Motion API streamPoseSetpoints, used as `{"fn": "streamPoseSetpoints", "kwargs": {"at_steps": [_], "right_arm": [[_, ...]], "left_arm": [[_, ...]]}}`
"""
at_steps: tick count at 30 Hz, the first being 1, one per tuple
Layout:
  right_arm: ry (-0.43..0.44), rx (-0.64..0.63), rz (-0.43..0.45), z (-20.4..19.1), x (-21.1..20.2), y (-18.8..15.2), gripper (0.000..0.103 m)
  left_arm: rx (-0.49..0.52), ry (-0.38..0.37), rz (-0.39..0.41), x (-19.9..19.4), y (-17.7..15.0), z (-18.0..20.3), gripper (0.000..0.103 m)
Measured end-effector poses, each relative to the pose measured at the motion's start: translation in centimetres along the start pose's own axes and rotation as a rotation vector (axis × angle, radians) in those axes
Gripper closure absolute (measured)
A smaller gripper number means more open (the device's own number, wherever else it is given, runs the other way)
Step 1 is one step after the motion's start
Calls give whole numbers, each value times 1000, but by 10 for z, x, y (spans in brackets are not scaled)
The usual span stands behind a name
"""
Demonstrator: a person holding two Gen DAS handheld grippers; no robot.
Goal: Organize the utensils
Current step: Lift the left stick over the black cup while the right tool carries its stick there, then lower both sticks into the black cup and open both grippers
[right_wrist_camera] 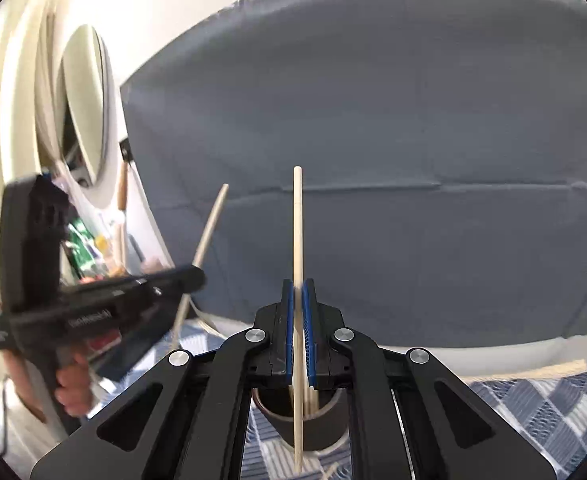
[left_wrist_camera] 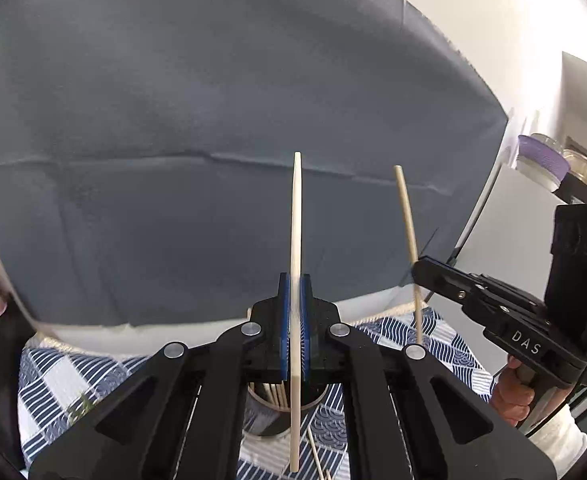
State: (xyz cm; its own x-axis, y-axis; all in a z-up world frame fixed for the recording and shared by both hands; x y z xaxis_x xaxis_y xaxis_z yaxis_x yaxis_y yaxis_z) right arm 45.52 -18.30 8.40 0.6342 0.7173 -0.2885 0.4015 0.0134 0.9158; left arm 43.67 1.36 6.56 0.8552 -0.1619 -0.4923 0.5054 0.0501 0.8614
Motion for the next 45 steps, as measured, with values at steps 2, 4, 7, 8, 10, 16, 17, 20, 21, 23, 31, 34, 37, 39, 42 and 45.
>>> {"fn": "streamPoseSetpoints", "kwargs": {"at_steps": [2, 4, 7, 8, 10, 16, 17, 20, 21, 23, 31, 34, 37, 39, 42, 45], "right_arm": [[11, 9, 5, 4, 8, 1, 98], [20, 19, 9, 8, 17, 2, 98], [45, 53, 30, 17, 28, 1, 98], [53, 70, 40, 20, 32, 1, 98], [61, 96, 53, 26, 39, -1, 98], [57, 133, 49, 41, 66, -8, 98], [50, 134, 40, 43, 72, -10, 98], [45, 146, 20, 49, 83, -19, 98], [47, 150, 13, 50, 86, -21, 98], [30, 145, -7, 52, 92, -27, 98], [23, 166, -49, 58, 108, -43, 98], [21, 165, -66, 57, 114, -47, 98], [13, 160, -83, 59, 114, -54, 98], [10, 161, -94, 60, 113, -58, 98], [4, 161, -114, 61, 113, -66, 98], [1, 152, -139, 60, 111, -76, 98]], "left_arm": [[-7, -32, 8, 8, 1, 0, 98], [-8, -48, 17, 16, 1, -1, 98], [-2, -86, 7, 32, -3, 0, 98], [2, -97, -1, 38, -4, 0, 98], [11, -87, -15, 51, -7, 0, 98], [9, -112, -12, 74, -14, -1, 98], [7, -111, -8, 75, -16, -1, 98], [9, -118, -3, 85, -21, -2, 98], [10, -124, -11, 89, -22, -1, 98], [9, -122, -13, 96, -26, -1, 98], [-27, -143, -36, 120, -39, -6, 98], [-40, -148, -44, 125, -43, -3, 98], [-47, -154, -52, 124, -51, -4, 98], [-45, -148, -64, 124, -58, -5, 98], [-37, -132, -78, 122, -66, -6, 98], [-25, -112, -87, 118, -71, -5, 98]]}}
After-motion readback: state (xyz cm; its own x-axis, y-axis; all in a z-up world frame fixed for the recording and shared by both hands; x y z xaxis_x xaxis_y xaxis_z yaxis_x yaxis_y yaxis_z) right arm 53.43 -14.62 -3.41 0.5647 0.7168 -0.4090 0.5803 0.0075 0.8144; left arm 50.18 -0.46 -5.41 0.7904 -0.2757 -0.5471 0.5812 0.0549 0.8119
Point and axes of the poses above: each gripper's, at about its wrist camera, not at the fingertips, and x roughly the way its jaws point, z to its right, y to its top, the point moved 3 cm from there along x, roughly the way its jaws point, and after that the axes turned 14 degrees about y, right-handed, at the moved point
